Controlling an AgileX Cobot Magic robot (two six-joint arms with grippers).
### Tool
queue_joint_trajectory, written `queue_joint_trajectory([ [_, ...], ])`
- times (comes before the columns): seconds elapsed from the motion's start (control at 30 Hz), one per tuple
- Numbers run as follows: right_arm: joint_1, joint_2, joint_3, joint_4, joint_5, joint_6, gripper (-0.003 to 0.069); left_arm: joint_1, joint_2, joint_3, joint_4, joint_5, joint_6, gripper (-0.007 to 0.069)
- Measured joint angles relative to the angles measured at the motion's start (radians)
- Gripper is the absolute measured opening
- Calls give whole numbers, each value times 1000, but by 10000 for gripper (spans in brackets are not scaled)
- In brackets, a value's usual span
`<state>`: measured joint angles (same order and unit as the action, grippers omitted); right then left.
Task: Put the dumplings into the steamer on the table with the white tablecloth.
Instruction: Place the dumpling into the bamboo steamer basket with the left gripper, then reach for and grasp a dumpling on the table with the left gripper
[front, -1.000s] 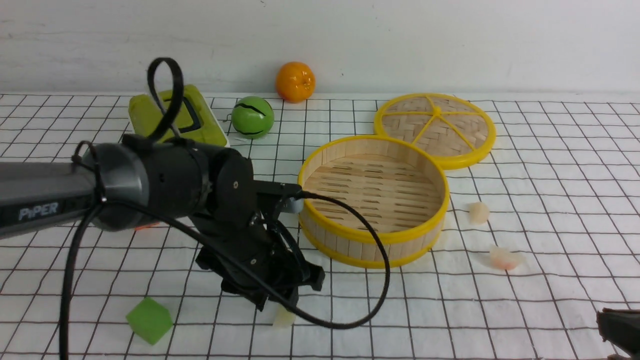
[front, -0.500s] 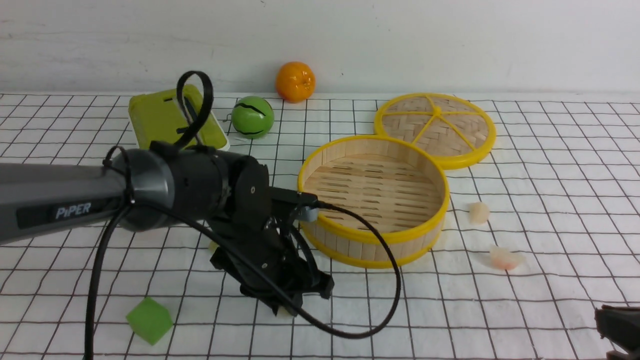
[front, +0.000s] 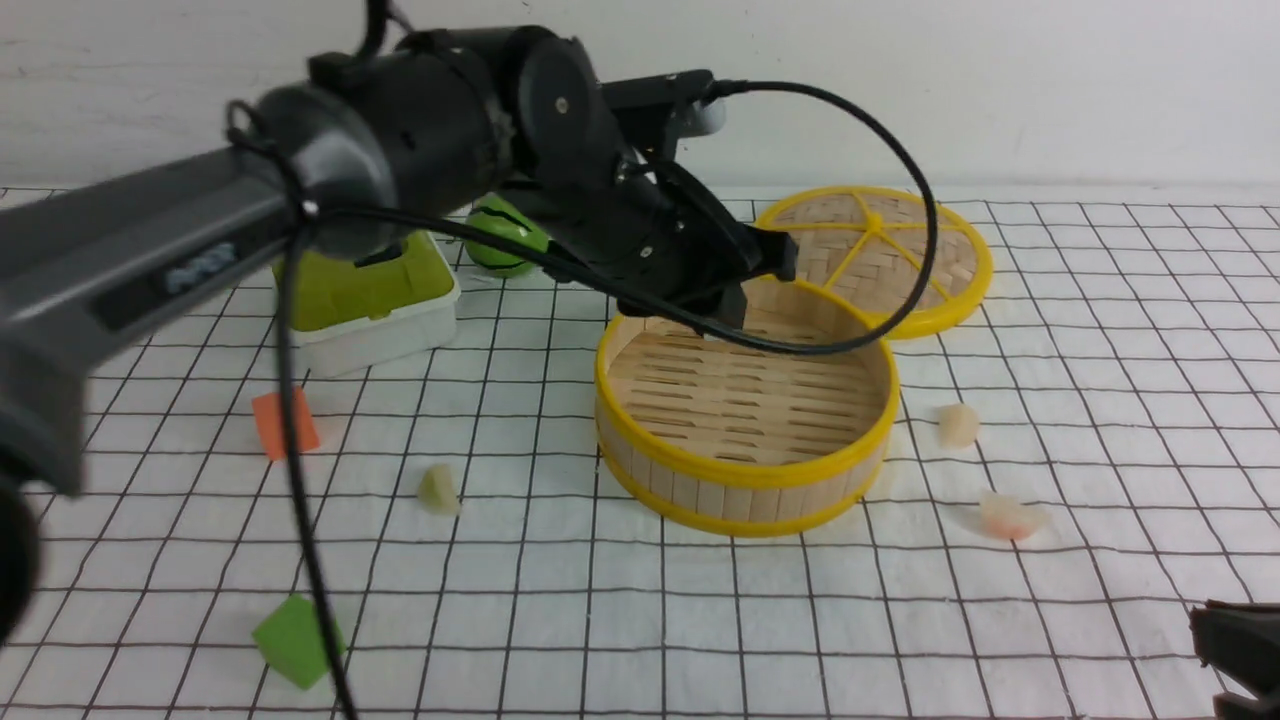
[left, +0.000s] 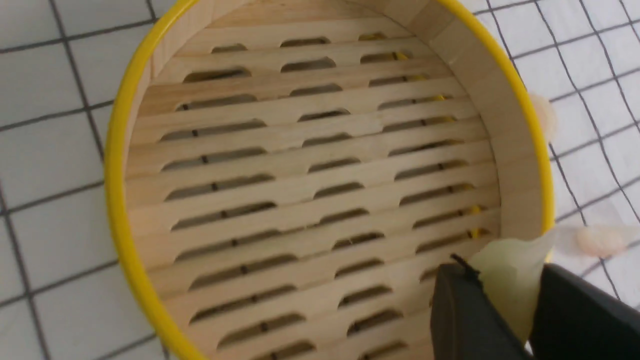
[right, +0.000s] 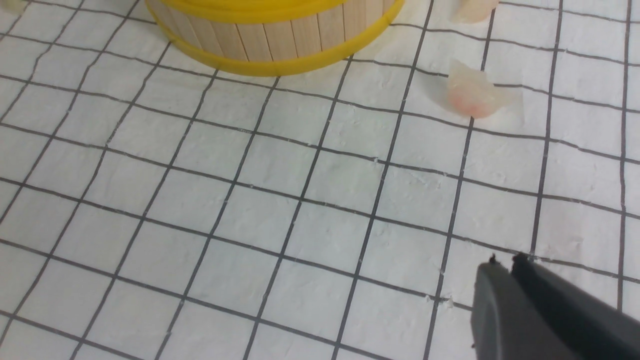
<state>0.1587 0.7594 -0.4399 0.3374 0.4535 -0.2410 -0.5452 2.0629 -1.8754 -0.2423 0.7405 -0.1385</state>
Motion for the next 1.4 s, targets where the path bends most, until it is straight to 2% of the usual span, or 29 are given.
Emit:
queue_joint_trajectory([
  [0.07,0,0,0,0,0,0,31,0,61,-61,20,24,-20,163],
  [0.23,0,0,0,1,0,0,31,-1,287,-276,191,147,-166,163],
  [0.37,0,0,0,1,0,0,37,-1,342,-334,242,174,-205,163],
  [0.5,0,0,0,1,0,0,41,-1,345,-346,267,169,-211,215],
  [0.57,0,0,0,1,0,0,42,-1,345,-355,275,163,-216,300],
  [0.6,0,0,0,1,0,0,43,-1,345,-356,275,163,-216,300],
  [0.63,0,0,0,1,0,0,46,-1,345,-368,276,173,-221,345],
  [0.7,0,0,0,1,0,0,49,-1,340,-390,279,207,-227,382],
  [0.83,0,0,0,1,0,0,53,-1,265,-455,325,365,-233,402],
  [0.87,0,0,0,1,0,0,53,-1,265,-458,330,365,-231,402],
  [0.9,0,0,0,1,0,0,56,-1,214,-480,382,431,-221,400],
  [1.0,0,0,0,5,0,0,59,9,134,-491,469,482,-211,395],
  [1.07,0,0,0,22,0,0,61,44,67,-467,510,494,-210,392],
  [1.17,0,-1,0,37,1,0,64,123,-9,-349,453,495,-211,379],
  [1.3,0,-1,0,45,1,0,70,213,-93,-17,319,485,-207,351],
  [1.4,0,-1,0,45,1,0,70,232,-110,186,285,379,-215,344],
])
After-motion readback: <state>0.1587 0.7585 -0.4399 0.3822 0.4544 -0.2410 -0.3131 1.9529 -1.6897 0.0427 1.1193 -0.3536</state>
